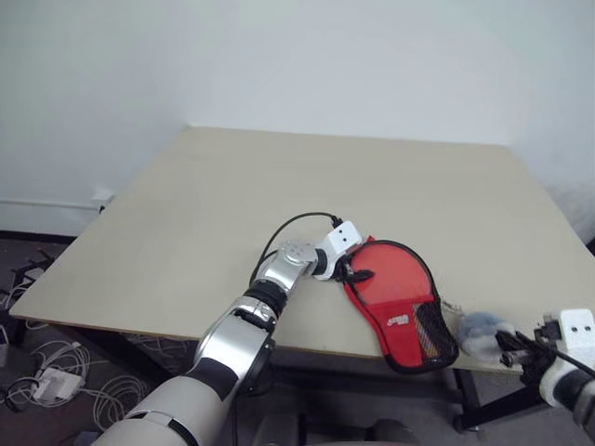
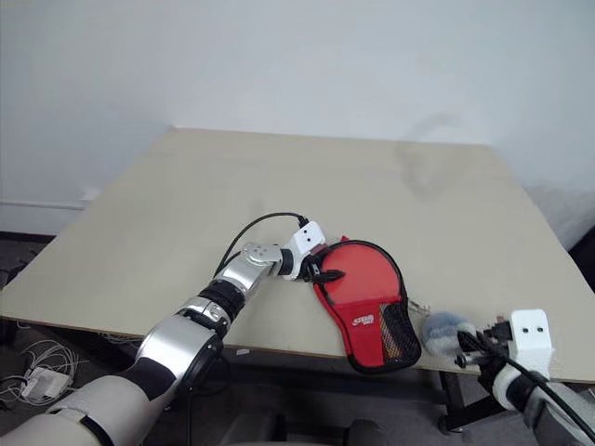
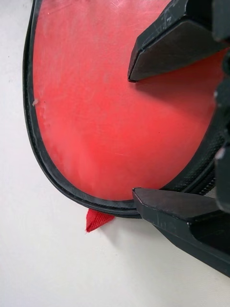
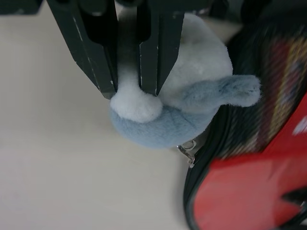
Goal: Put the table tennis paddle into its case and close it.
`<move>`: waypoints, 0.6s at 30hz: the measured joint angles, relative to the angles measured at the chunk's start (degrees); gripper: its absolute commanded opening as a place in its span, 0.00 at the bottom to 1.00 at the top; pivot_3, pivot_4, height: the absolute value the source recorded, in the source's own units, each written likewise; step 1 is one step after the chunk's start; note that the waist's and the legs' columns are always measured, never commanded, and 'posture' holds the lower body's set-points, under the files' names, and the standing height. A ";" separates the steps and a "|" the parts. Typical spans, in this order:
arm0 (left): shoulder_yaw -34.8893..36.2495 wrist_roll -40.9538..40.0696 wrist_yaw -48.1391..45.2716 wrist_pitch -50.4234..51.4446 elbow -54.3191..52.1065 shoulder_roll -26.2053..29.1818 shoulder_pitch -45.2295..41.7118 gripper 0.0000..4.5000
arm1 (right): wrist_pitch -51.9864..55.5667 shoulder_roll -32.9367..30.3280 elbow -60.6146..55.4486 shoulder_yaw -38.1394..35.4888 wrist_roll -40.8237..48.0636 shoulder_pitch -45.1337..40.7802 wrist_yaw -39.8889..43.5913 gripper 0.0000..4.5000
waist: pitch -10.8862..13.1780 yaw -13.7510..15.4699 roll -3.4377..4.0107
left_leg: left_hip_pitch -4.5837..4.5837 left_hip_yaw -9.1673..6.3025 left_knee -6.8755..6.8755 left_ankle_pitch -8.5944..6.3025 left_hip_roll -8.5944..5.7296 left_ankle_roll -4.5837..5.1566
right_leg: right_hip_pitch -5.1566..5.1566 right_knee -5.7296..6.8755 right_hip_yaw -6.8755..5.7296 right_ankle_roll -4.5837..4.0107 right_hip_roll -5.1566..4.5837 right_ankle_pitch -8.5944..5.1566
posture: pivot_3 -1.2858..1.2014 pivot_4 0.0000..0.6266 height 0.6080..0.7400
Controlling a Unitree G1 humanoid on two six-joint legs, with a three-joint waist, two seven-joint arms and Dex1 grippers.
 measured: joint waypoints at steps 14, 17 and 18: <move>0.01 0.55 -0.25 -0.30 2.10 -0.33 -0.65 0.83 | -7.94 8.81 -9.68 0.51 -2.11 23.91 1.22 0.02 | -0.75 -0.12 -0.06 | -0.15 -0.03 0.15 -0.30 0.05 -0.25 | -0.09 -0.04 -0.11 0.18 -0.08 -0.28 | 0.52 0.00 0.91; 0.01 0.58 -0.32 -0.30 2.37 -0.58 -0.81 0.83 | -11.20 10.06 -11.00 0.90 -3.00 28.65 3.00 0.02 | -0.80 -0.14 -0.09 | -0.18 -0.03 0.16 -0.33 0.05 -0.26 | -0.10 -0.06 -0.13 0.19 -0.11 -0.29 | 0.52 0.00 0.91; 0.01 0.58 -0.32 -0.30 2.48 -0.67 -0.87 0.83 | -12.19 10.30 -11.57 0.90 -3.05 29.90 3.70 0.02 | -0.82 -0.17 -0.08 | -0.17 -0.03 0.16 -0.35 0.05 -0.29 | -0.10 -0.06 -0.14 0.19 -0.13 -0.29 | 0.52 0.00 0.91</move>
